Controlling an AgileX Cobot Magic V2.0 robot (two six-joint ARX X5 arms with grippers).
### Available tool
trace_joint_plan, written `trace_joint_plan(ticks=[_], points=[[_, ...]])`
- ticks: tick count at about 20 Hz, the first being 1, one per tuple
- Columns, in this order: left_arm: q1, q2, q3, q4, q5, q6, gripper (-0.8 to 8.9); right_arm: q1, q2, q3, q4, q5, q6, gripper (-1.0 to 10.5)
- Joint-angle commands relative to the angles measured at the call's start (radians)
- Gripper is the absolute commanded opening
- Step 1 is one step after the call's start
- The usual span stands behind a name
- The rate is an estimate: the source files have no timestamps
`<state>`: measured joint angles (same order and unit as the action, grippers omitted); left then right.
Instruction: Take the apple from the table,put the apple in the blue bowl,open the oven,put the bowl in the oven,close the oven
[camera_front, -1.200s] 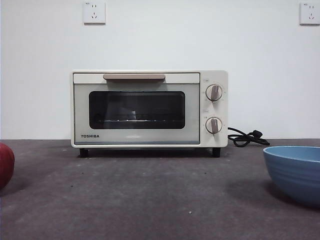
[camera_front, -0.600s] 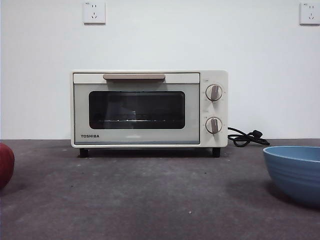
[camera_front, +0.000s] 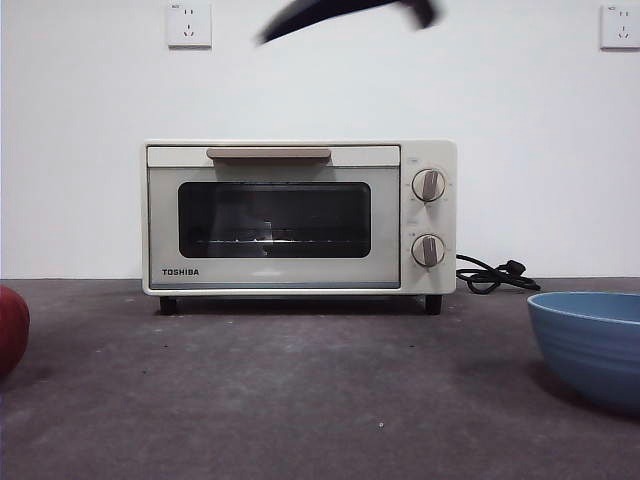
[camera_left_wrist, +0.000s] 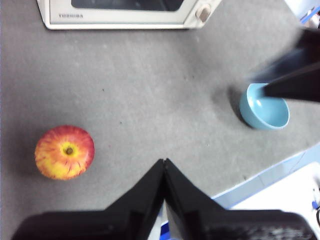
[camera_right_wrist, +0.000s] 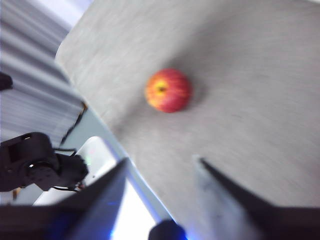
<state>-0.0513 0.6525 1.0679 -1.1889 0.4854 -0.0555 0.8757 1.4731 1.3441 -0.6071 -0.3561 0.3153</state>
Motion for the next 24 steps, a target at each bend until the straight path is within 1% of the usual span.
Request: trace_joint_plan(ticks=[1,3,5,7,10,12,15,17,24], points=[[-0.003,-0.003,0.003,-0.023,0.001,0.043,-0.05,0.056,0.129,0.128,0.004,0.055,-0.012,6.1],[-0.003,-0.003,0.003,-0.051,-0.030,0.064,-0.05,0.093,0.227,0.241,-0.006,0.116,-0.056,7.3],[-0.003,-0.003,0.003,-0.080,-0.097,0.079,-0.05,0.119,0.315,0.342,-0.025,0.156,-0.116,8.1],[-0.003,-0.003,0.003,-0.111,-0.127,0.085,-0.05,0.134,0.391,0.423,-0.045,0.186,-0.159,8.6],[-0.003,-0.005,0.003,-0.126,-0.122,0.081,-0.05,0.144,0.491,0.514,-0.085,0.186,-0.201,8.6],[-0.003,-0.005,0.003,-0.127,-0.120,0.075,-0.05,0.146,0.545,0.543,-0.090,0.194,-0.235,8.6],[-0.003,-0.004,0.003,-0.127,-0.120,0.060,-0.05,0.149,0.614,0.561,-0.093,0.219,-0.241,8.6],[-0.003,-0.004,0.003,-0.127,-0.119,0.054,-0.05,0.151,0.656,0.561,-0.072,0.220,-0.242,8.6],[-0.003,-0.004,0.003,-0.127,-0.119,0.039,-0.05,0.195,0.751,0.560,0.055,0.230,-0.248,8.6]])
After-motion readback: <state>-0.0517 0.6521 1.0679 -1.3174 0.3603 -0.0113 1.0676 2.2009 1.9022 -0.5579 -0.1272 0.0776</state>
